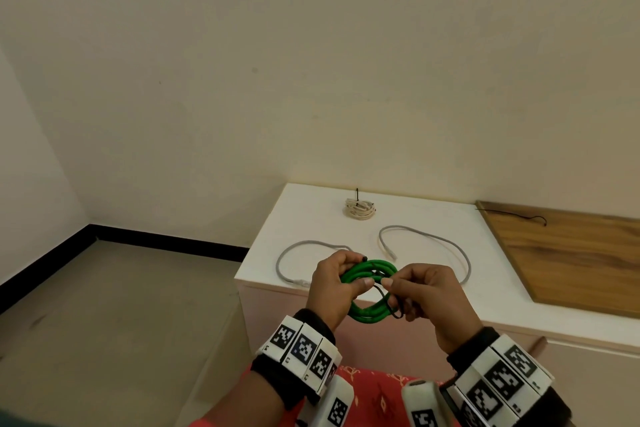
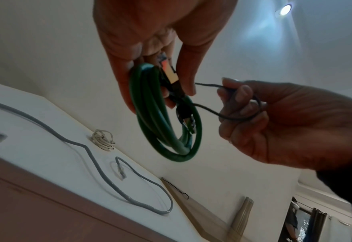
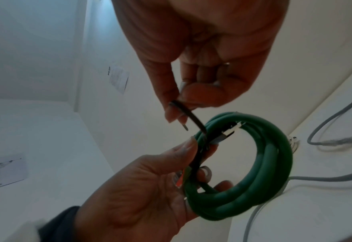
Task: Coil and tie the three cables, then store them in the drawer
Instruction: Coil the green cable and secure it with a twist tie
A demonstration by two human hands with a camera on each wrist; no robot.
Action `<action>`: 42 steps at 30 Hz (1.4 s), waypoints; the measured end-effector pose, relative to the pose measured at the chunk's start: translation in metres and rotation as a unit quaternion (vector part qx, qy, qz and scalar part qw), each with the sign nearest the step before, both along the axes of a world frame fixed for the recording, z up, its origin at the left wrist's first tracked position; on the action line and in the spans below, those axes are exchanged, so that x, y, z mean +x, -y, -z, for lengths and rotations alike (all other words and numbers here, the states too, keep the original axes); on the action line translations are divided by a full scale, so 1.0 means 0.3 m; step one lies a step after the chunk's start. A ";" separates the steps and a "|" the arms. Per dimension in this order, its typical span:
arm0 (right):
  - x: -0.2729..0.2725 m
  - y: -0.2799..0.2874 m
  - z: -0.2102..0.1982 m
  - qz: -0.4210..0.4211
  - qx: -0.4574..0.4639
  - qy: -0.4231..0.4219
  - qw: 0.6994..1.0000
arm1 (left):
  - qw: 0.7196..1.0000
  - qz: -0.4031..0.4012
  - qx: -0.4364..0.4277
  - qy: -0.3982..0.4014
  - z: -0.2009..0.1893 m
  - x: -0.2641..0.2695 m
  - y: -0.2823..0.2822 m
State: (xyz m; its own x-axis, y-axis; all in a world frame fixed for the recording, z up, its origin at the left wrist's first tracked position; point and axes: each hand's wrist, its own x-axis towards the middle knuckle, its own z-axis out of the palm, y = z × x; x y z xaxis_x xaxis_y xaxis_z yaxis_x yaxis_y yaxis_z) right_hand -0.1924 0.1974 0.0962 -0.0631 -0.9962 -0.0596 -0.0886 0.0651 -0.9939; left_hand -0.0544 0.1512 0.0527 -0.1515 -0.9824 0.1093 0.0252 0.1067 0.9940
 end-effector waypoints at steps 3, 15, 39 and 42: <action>0.004 0.005 -0.004 0.002 0.008 -0.004 1.000 | 1.000 0.006 -0.009 0.005 0.001 -0.002 -0.007; 0.010 0.005 -0.005 0.005 0.010 -0.002 1.000 | 1.000 0.007 -0.030 0.003 -0.004 0.004 -0.009; 0.008 -0.006 0.011 0.003 0.007 0.009 1.000 | 0.999 0.012 -0.037 0.008 -0.007 0.002 -0.027; 0.006 -0.008 0.011 0.003 0.004 0.011 1.000 | 0.999 0.014 -0.035 0.005 -0.006 -0.001 -0.031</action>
